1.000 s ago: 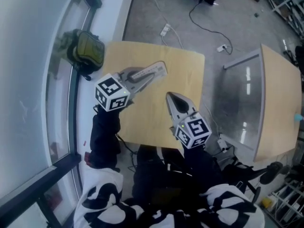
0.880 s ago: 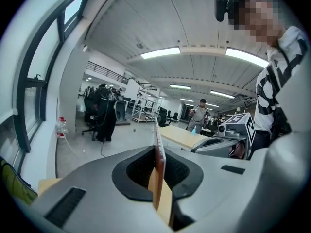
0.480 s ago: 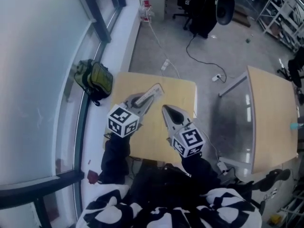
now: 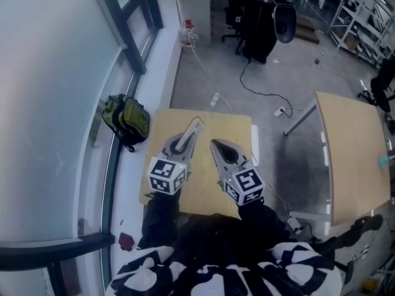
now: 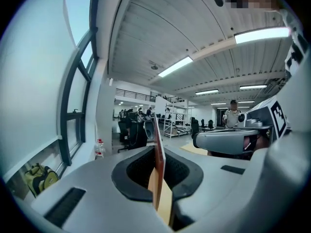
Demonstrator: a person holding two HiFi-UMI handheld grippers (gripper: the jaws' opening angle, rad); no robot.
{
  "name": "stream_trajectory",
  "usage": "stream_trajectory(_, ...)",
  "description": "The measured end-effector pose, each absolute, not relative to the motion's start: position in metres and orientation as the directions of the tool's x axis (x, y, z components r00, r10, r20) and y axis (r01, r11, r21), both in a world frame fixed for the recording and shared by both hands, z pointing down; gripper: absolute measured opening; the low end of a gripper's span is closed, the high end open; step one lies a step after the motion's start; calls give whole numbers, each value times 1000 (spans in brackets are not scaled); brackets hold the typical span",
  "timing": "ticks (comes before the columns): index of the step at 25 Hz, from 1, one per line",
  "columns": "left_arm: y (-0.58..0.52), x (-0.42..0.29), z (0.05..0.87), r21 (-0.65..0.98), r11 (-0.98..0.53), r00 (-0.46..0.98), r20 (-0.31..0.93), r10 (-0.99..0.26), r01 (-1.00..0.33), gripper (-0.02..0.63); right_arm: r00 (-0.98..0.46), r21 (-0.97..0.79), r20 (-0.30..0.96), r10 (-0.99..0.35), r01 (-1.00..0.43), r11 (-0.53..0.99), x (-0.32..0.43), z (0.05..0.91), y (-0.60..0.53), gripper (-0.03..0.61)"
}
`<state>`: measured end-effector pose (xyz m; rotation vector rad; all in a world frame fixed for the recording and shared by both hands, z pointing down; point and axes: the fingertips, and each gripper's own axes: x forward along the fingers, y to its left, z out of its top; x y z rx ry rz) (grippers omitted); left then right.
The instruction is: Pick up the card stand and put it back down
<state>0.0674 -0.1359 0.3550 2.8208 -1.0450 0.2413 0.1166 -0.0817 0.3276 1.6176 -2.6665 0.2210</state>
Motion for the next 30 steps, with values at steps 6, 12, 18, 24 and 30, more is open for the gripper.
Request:
stream_trajectory(6,-130,63,344,27,-697,692,148,-706,-717,18,-423,-103,78,-903,-904,415,126,322,-82,11)
stream_trajectory(12,-128,56,331,20,-656,656,63,-752,-754,18,-369,-101,83,-926,-927,361,136,324,-84,11)
stream_trajectory(18,-125,57,310,-11,-598,599,-13,-801,-801,18,-332,-97,76,-940,-941,324,146,322,-84,11)
stream_trajectory(24,-123,55,309,-7,-575,575,-25,-818,-818,18,-312,-98,73,-947,-947,305,150,322,-83,11)
stream_trajectory(30,-120,57,308,-12,-576,576,-23,-817,-818,18,-320,-101,76,-944,-945,312,150,324,-81,11)
